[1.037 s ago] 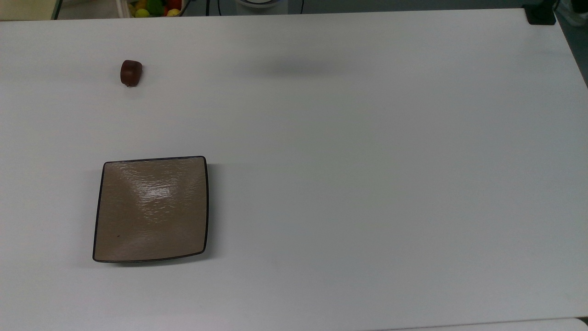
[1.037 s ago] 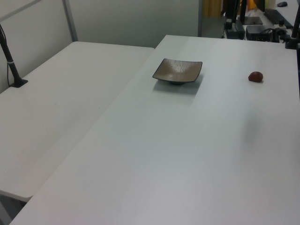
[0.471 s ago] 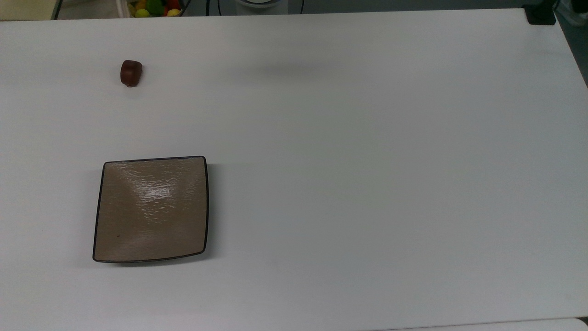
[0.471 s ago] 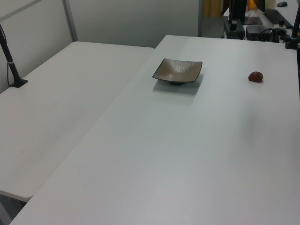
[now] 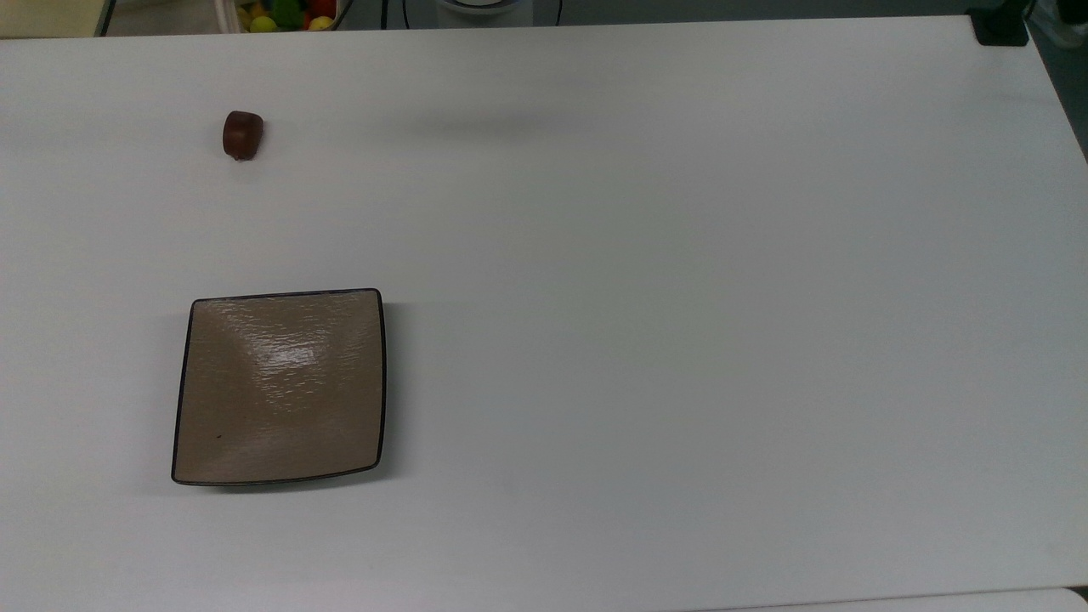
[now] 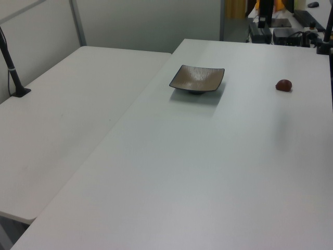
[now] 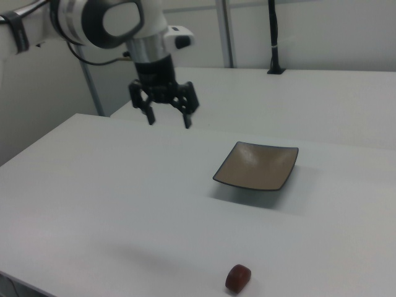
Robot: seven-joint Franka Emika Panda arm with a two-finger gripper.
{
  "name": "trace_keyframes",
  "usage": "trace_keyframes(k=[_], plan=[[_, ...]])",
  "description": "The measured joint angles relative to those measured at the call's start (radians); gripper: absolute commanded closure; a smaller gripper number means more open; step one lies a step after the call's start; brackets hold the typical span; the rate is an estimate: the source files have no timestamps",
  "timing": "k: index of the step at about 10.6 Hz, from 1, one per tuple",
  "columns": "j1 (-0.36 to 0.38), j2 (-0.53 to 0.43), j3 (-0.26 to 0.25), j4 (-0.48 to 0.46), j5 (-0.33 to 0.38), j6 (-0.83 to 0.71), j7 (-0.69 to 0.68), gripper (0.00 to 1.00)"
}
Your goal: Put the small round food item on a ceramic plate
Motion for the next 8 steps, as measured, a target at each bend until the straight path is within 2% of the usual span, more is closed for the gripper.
trace_keyframes(k=[2,3,8], plan=[[-0.041,0.004,-0.028,-0.047,-0.012,0.056,-0.002,0.00],[-0.053,0.008,-0.060,-0.083,-0.013,0.081,-0.007,0.00],[-0.091,0.020,-0.138,-0.252,-0.013,0.224,-0.008,0.00]])
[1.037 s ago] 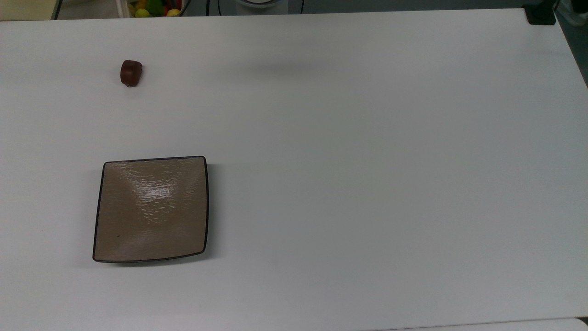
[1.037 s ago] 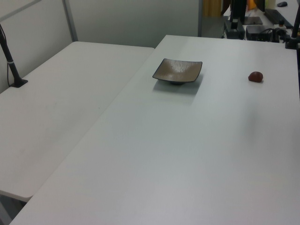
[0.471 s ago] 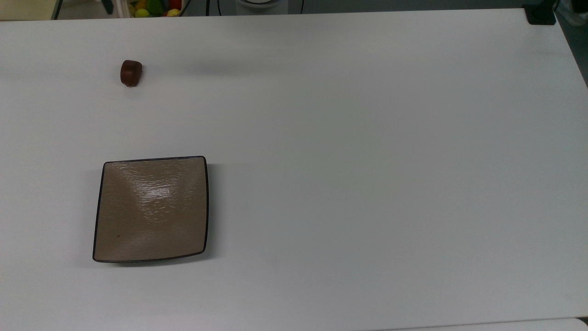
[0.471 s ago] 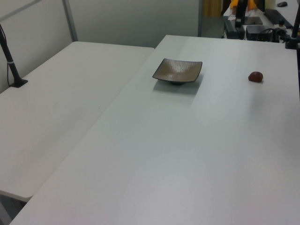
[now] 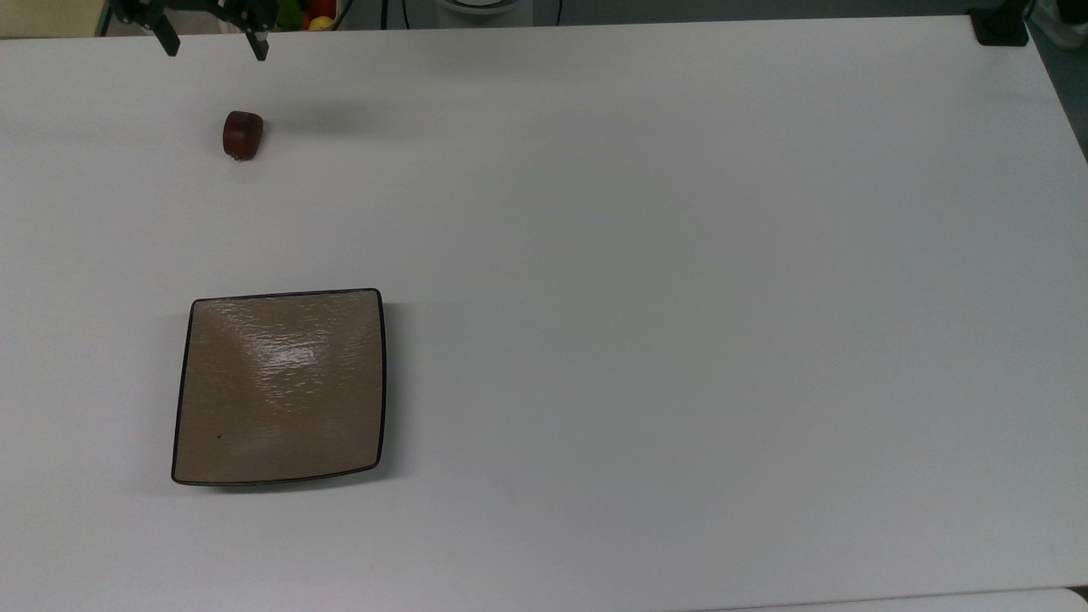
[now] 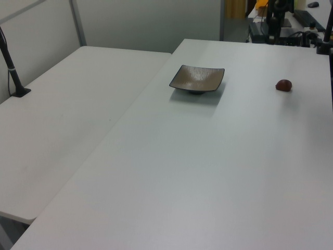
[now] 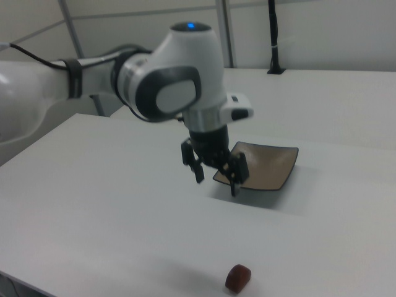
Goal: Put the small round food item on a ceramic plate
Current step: 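Move the open gripper over the small reddish-brown food item and lower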
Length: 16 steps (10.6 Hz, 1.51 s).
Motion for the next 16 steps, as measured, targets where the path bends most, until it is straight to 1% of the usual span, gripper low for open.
trace_keyframes(k=[2,3,6,9,12,14,16], plan=[[-0.004,0.009,-0.029,-0.062,0.000,0.059,-0.016,0.00],[-0.018,0.019,-0.035,-0.090,0.000,0.085,-0.034,0.00],[-0.047,0.060,-0.036,-0.140,0.000,0.152,-0.045,0.00],[-0.071,0.095,-0.036,-0.216,0.000,0.269,-0.052,0.00],[-0.076,0.134,-0.036,-0.238,-0.005,0.302,-0.054,0.00],[-0.081,0.146,-0.036,-0.275,-0.006,0.373,-0.055,0.00],[-0.085,0.158,-0.036,-0.295,-0.018,0.390,-0.056,0.00]])
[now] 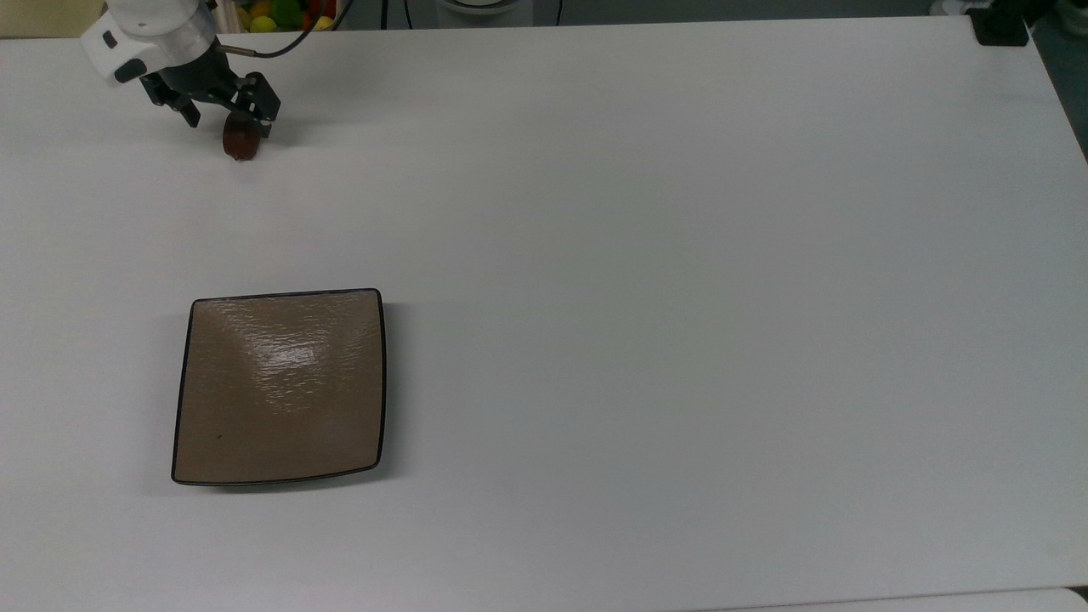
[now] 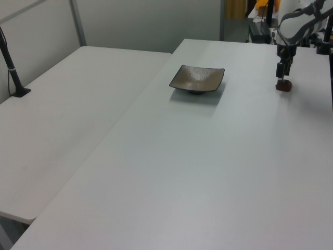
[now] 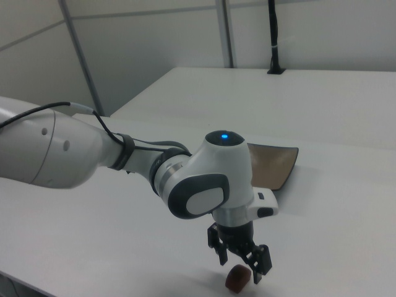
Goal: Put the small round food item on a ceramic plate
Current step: 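Move the open gripper over the small reddish-brown food item and lower, then close the gripper around the reddish-brown food item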
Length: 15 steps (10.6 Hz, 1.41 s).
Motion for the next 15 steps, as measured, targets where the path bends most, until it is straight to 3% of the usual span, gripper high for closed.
trace_keyframes(k=[1,3,5,8,9,15], plan=[[0.000,0.006,0.000,-0.004,-0.023,0.000,0.000,0.00],[0.000,0.014,0.000,-0.009,-0.050,0.001,0.000,0.19],[0.000,0.018,0.000,-0.021,-0.057,0.011,-0.040,0.33],[-0.001,0.022,0.000,-0.028,-0.057,0.015,-0.061,0.80],[-0.001,0.022,0.000,-0.028,-0.057,0.015,-0.063,0.86],[0.000,0.014,0.003,-0.012,-0.057,0.015,-0.075,0.86]])
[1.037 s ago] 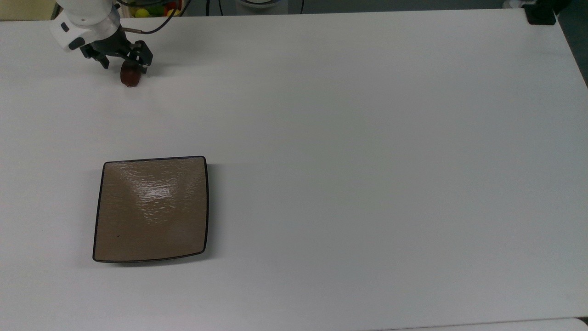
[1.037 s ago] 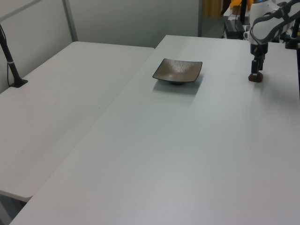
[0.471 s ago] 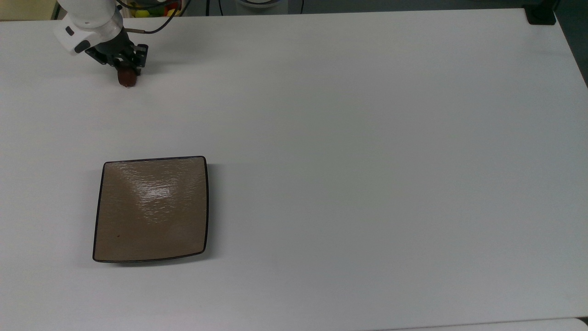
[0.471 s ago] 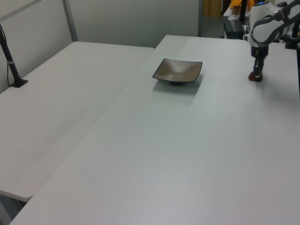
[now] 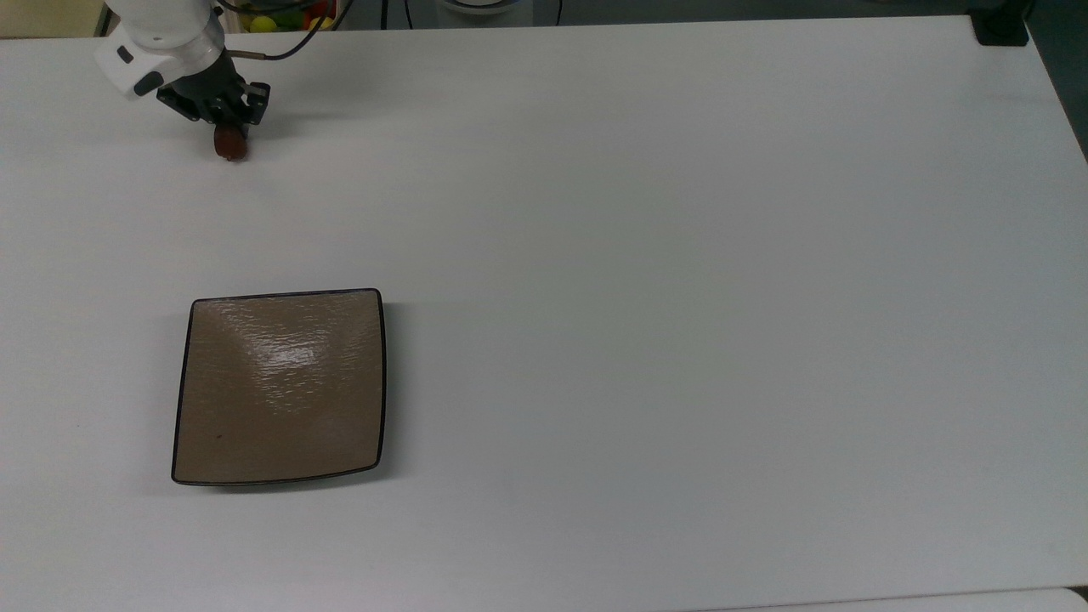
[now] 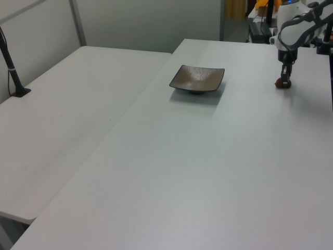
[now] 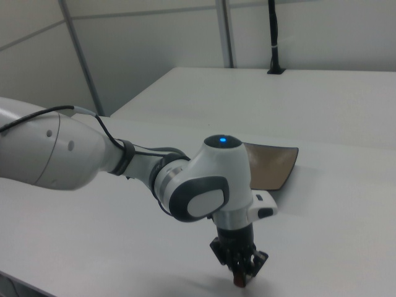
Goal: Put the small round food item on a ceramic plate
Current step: 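Close the gripper around the reddish-brown food item, then lift the held food item and carry it toward the brown plate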
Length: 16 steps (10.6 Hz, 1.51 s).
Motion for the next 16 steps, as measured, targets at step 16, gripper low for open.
trace_keyframes(k=[16], plan=[[0.020,-0.028,0.280,0.632,0.079,-0.577,-0.043,0.86]])
